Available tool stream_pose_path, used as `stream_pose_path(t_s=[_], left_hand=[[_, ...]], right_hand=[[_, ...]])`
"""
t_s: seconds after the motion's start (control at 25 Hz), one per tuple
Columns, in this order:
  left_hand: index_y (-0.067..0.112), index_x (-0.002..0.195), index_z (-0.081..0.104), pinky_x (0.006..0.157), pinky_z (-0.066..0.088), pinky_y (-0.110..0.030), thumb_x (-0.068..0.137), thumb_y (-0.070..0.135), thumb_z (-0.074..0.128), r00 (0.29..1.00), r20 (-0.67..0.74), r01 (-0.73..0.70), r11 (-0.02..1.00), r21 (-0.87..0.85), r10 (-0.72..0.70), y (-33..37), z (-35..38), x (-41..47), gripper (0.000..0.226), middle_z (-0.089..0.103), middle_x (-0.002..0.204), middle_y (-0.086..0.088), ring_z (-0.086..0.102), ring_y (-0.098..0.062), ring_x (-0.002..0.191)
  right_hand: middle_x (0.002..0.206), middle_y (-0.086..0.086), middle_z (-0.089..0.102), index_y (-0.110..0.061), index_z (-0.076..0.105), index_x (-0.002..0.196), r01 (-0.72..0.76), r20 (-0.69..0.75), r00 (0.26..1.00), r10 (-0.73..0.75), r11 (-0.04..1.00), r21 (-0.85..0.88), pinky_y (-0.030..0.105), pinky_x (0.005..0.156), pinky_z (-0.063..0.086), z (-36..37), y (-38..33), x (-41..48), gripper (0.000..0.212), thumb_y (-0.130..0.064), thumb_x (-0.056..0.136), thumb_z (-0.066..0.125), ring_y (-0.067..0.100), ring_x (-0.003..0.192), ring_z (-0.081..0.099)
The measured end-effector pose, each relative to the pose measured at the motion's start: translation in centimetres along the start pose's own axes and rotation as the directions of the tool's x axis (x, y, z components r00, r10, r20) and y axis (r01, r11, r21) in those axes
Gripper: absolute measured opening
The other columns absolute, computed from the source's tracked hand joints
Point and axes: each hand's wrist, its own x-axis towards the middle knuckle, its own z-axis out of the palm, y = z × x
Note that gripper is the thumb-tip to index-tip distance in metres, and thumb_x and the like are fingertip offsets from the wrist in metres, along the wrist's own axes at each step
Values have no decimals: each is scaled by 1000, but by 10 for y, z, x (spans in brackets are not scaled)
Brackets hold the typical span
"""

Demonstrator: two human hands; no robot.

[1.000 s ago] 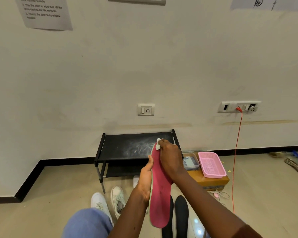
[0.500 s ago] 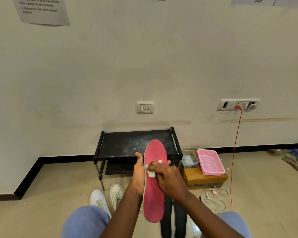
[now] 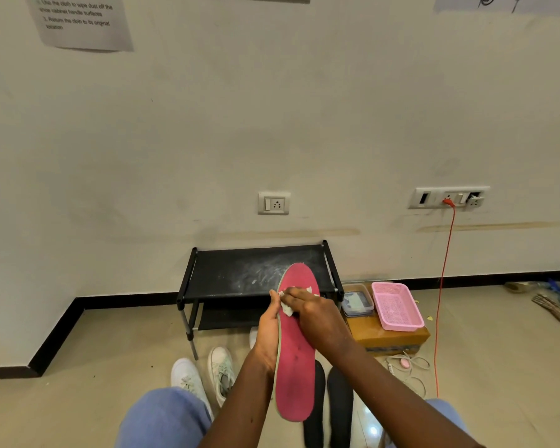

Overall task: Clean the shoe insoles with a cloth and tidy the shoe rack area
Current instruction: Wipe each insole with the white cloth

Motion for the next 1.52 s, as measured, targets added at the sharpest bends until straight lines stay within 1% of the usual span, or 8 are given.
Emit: stream_pose_path(t_s=[0.16, 0.32, 0.52, 0.8, 0.96, 1.2, 1.36, 1.52], left_hand=[[7, 123, 57, 81, 55, -38, 97, 49, 32, 998, 22, -53, 998, -45, 54, 3, 1, -2, 56, 69, 108, -16, 68, -28, 96], [10, 121, 56, 69, 58, -33, 99, 47, 26, 999, 13, -53, 994, 94, 52, 2, -5, -1, 53, 72, 97, -13, 69, -24, 88], [10, 114, 60, 62, 57, -35, 97, 50, 28, 1000, -4, -28, 987, 160, 29, -5, -12, 1, 54, 73, 87, -13, 71, -26, 76], [6, 89, 76, 67, 60, -34, 95, 55, 25, 997, 15, -71, 997, 14, 71, 5, -10, 9, 71, 72, 91, -15, 72, -27, 80], [-1, 114, 61, 79, 56, -39, 87, 71, 22, 1000, -4, 11, 998, 58, -11, 13, -14, 18, 85, 64, 107, -22, 66, -32, 94], [-1, 126, 53, 89, 51, -42, 86, 71, 24, 997, -27, 70, 996, 61, -68, 7, -16, 22, 88, 62, 115, -25, 62, -34, 102], [6, 118, 59, 82, 54, -37, 96, 54, 31, 1000, -14, 4, 1000, -19, -4, -2, -7, 11, 60, 70, 98, -17, 62, -29, 100], [11, 119, 60, 79, 51, -38, 97, 50, 31, 999, -20, 27, 995, 93, -25, -7, -1, 10, 52, 72, 94, -15, 67, -27, 91]], right_hand=[[122, 14, 61, -5, 61, 118, -78, 39, 996, 78, 997, -9, 38, 84, 53, 5, -7, 8, 38, -5, 80, 62, 29, 114, 58], [148, 7, 35, -10, 36, 140, -229, 15, 973, 230, 973, -13, 32, 105, 36, 1, -5, 20, 44, -10, 96, 42, 23, 134, 37], [122, 4, 60, -11, 58, 118, -348, -85, 932, 352, 936, 56, 29, 87, 46, -3, 6, 33, 30, -10, 97, 37, 22, 107, 58], [95, 3, 72, -7, 73, 93, -70, -79, 993, 88, 976, 208, 31, 68, 57, 0, -11, 13, 28, -7, 82, 47, 20, 80, 69], [91, -1, 73, -10, 75, 89, -22, -87, 995, 45, 967, 253, 19, 74, 50, 3, -16, -7, 26, 3, 75, 57, 12, 78, 69], [81, 0, 74, -10, 75, 79, 72, -77, 995, -60, 984, 161, 20, 67, 53, 3, -14, -11, 21, 1, 63, 68, 9, 70, 69], [90, 6, 73, -9, 75, 84, -15, -24, 1000, 17, 996, 86, 29, 61, 58, 2, 3, 8, 20, -7, 73, 58, 18, 75, 71], [105, 11, 69, -3, 70, 100, -197, -70, 977, 199, 980, 44, 28, 74, 54, 8, 18, 29, 25, -1, 83, 50, 25, 87, 68]])
